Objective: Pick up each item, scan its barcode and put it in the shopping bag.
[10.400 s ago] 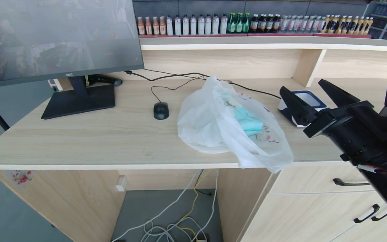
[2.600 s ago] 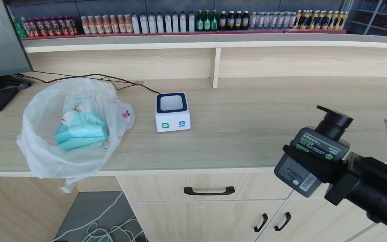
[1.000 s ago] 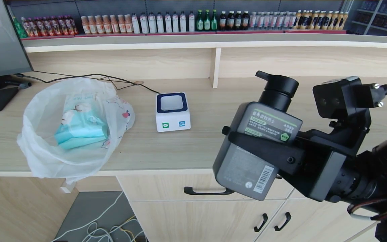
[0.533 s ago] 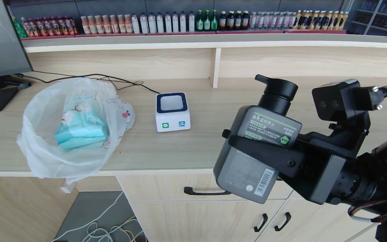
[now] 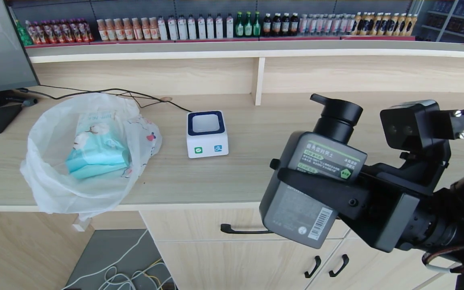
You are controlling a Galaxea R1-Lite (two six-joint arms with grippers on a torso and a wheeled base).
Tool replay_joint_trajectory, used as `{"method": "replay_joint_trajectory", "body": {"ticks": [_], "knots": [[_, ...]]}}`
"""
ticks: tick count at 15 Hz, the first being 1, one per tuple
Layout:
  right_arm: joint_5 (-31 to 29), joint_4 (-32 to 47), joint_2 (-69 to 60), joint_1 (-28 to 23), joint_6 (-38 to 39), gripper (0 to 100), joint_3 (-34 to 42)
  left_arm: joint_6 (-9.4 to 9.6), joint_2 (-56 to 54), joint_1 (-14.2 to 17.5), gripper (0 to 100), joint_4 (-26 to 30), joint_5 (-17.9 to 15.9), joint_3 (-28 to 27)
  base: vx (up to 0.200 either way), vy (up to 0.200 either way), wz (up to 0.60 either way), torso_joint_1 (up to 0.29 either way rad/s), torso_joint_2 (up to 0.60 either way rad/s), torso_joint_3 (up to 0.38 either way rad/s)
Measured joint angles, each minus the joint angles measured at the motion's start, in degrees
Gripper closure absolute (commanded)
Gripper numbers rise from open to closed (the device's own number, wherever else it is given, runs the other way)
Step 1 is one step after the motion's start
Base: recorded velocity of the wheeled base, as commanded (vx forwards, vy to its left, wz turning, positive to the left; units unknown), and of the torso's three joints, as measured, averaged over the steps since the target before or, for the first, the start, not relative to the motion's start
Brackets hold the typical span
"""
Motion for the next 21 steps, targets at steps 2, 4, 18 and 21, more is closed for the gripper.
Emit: {"method": "replay_joint_trajectory", "body": {"ticks": [2,4,18,21], "knots": [[-3.2,-0.1,-0.6,-0.7,-0.9,100,0.3,0.0,0.0,0.0,0,0.0,0.0,0.0,0.0,0.0,0.0,0.0,0.0,0.0],[-7.9,-0.1,-1.4,-1.1,-1.3,100,0.7,0.02,0.0,0.0,0,0.0,0.0,0.0,0.0,0.0,0.0,0.0,0.0,0.0],[-38.6,-1.6,-6.6,-1.7,-29.7,100,8.6,0.02,0.0,-0.1,0,0.0,0.0,0.0,0.0,0.0,0.0,0.0,0.0,0.0],[-40.1,-1.5,-8.5,-2.3,-34.4,100,13.2,0.05,0.0,-0.1,0,0.0,0.0,0.0,0.0,0.0,0.0,0.0,0.0,0.0]]}}
